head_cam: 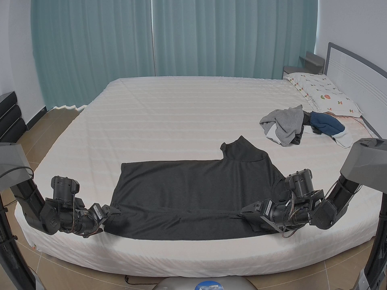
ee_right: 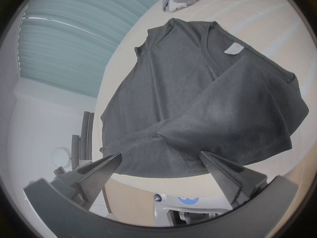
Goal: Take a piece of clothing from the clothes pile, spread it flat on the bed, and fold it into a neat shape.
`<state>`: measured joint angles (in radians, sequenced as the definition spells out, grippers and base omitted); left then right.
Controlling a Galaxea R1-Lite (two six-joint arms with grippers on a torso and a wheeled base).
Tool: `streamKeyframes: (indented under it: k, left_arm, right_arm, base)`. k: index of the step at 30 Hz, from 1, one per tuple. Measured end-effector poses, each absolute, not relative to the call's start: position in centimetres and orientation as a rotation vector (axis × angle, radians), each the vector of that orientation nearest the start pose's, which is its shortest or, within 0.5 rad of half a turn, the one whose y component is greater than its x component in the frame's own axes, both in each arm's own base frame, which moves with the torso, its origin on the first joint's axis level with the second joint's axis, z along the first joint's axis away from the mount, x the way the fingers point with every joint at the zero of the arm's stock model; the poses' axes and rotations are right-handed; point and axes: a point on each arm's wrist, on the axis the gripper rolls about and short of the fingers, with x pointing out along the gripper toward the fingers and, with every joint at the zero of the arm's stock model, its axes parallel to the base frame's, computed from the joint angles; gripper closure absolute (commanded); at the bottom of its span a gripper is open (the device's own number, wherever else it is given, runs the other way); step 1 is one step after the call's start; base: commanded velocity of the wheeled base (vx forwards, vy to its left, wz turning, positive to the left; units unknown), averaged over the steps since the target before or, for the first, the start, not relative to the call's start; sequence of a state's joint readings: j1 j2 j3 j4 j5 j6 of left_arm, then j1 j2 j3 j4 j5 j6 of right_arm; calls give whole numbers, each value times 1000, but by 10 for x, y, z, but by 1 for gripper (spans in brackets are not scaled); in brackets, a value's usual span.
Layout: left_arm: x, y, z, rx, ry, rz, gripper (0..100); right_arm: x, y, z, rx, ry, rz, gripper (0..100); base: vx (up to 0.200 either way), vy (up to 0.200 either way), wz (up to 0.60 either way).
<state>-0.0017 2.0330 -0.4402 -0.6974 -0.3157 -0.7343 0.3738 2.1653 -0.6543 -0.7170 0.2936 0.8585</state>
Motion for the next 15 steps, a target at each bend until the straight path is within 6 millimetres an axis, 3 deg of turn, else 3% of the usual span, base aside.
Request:
streamKeyframes:
  k: [9,15]
  left_arm:
    - [269,-7,14,-815,955,43,0]
    - [270,-7,15,-814,947,43,0]
  right_arm:
    - [301,118,13,769,1000,239,0]
    - [306,80,34,844,910,186,0]
  base:
    - [0,0,0]
    - [0,0,0]
